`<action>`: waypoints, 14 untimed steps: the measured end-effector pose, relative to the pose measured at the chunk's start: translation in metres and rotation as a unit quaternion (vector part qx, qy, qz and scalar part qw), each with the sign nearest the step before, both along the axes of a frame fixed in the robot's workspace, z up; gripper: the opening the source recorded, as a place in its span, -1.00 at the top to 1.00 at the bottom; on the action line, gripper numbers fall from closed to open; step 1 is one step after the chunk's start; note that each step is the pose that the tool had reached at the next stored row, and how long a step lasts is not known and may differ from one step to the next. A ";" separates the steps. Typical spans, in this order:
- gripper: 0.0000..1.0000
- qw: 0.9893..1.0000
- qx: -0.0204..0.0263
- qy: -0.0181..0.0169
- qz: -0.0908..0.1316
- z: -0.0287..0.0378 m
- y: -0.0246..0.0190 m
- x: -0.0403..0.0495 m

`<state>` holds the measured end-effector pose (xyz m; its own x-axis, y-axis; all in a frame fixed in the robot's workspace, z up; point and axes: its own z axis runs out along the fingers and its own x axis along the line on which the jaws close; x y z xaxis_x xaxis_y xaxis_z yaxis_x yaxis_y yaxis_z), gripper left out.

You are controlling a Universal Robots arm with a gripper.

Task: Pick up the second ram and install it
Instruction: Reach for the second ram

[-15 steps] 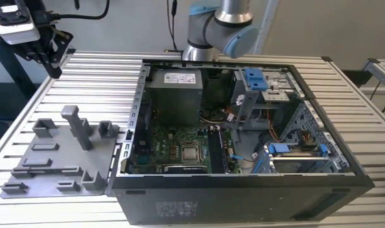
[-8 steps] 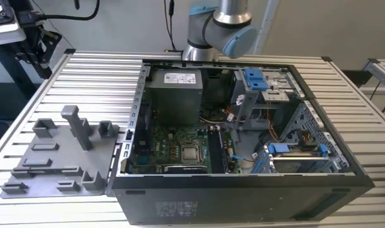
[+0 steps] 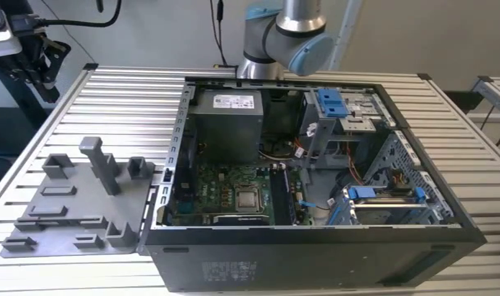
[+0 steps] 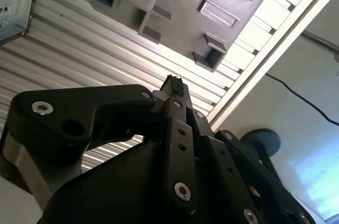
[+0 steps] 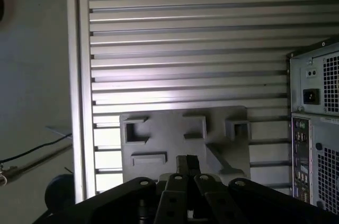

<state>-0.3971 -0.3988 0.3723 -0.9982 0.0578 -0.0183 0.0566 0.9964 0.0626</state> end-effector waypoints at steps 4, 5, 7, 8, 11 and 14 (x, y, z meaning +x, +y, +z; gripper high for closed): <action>0.79 1.000 0.000 0.000 0.000 -0.0001 -0.0001 -0.0001; 0.79 1.000 0.000 0.000 0.000 -0.0002 -0.0009 -0.0002; 0.79 1.000 0.000 0.000 0.000 -0.0005 -0.0050 -0.0001; 0.79 1.000 0.000 0.000 0.000 -0.0007 -0.0077 -0.0001; 0.79 1.000 0.000 0.000 0.000 -0.0016 -0.0169 -0.0001; 0.79 1.000 0.000 0.000 0.000 -0.0026 -0.0296 -0.0001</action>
